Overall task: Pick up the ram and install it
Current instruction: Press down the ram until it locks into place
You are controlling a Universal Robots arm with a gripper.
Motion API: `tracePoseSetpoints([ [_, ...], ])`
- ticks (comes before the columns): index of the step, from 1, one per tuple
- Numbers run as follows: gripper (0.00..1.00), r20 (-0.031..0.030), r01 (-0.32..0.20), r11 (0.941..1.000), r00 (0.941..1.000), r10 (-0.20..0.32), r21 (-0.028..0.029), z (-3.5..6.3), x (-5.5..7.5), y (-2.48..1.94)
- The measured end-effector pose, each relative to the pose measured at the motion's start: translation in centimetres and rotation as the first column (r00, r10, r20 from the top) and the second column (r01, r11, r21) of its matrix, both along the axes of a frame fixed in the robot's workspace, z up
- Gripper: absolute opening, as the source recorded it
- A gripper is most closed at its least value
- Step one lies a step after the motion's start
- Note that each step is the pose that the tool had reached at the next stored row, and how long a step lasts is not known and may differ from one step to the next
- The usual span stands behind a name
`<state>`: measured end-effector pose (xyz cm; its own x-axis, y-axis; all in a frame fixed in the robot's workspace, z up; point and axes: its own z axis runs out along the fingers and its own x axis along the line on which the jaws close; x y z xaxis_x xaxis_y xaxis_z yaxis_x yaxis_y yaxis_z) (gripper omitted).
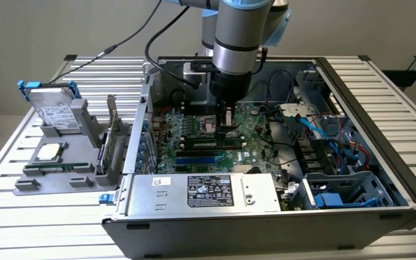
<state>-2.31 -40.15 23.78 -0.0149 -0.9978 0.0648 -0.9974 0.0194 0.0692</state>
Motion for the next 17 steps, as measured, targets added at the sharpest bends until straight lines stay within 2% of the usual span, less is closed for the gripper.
tracePoseSetpoints([
  [8, 0.1, -0.0001, 0.0, 1.0, 1.0, 0.0, -0.0002, 0.01, 0.1, -0.03],
  [17, 0.1, 0.0, 0.0, 1.0, 1.0, 0.0, 0.0, 0.0, 2.0, -0.16],
])
